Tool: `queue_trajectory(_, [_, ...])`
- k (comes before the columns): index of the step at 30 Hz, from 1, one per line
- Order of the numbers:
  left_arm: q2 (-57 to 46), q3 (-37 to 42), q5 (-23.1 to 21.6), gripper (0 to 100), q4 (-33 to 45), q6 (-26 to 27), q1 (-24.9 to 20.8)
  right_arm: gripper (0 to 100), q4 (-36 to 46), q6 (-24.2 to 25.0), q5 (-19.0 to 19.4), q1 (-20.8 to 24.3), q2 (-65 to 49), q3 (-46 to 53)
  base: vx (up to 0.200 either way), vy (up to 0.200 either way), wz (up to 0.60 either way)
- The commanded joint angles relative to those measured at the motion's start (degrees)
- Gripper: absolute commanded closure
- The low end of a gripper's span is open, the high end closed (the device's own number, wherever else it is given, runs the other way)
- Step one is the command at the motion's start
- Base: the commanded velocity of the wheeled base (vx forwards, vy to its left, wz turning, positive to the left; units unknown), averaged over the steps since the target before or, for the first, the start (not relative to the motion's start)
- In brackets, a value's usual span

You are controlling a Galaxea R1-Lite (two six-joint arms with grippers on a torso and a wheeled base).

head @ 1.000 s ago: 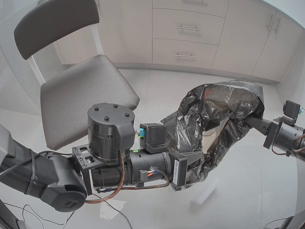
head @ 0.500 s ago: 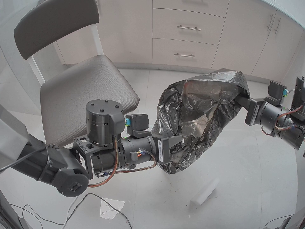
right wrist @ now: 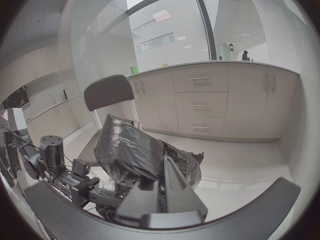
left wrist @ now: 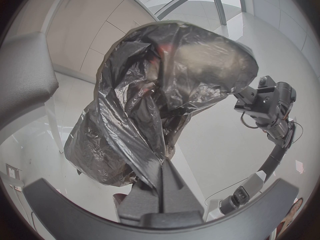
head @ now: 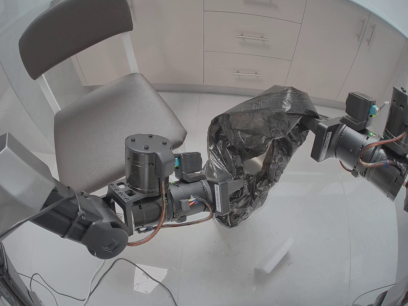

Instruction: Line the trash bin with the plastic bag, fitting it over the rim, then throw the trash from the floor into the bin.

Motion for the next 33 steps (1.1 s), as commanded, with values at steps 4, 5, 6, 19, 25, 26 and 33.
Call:
queue_trajectory(4, [0.5,-2.1,0.1,100,0.2,-1.1,-1.0,100,0.1,-0.4,-0.3,2.1,-2.5,-1.2,0.000,0.000,0.00])
queue_trajectory(5, [0.5,-2.4,0.1,100,0.4,-1.1,-1.1,100,0.1,-0.6,-0.4,2.1,-2.9,-1.1,0.000,0.000,0.00])
queue_trajectory(6, [0.5,-2.4,0.1,100,0.4,-1.1,-1.1,100,0.1,-1.0,-0.9,2.2,-3.1,-1.1,0.000,0.000,0.00])
queue_trajectory(19, [4.5,-2.3,0.2,100,0.2,-1.7,-0.4,100,-0.1,-1.8,-1.9,2.1,0.0,2.1,0.000,0.000,0.00])
queue_trajectory(25, [7.5,-2.2,0.3,100,-0.7,-4.3,1.2,100,-6.0,-0.9,-1.8,2.0,7.1,3.5,0.000,0.000,0.00])
queue_trajectory(26, [8.1,-2.0,0.3,100,-1.3,-4.4,1.5,100,-8.0,-1.0,-1.8,2.0,8.5,3.8,0.000,0.000,0.00])
queue_trajectory(33, [9.1,-0.2,0.3,100,-4.7,-4.6,3.4,100,-19.0,-0.8,-1.0,1.3,17.6,4.4,0.000,0.000,0.00])
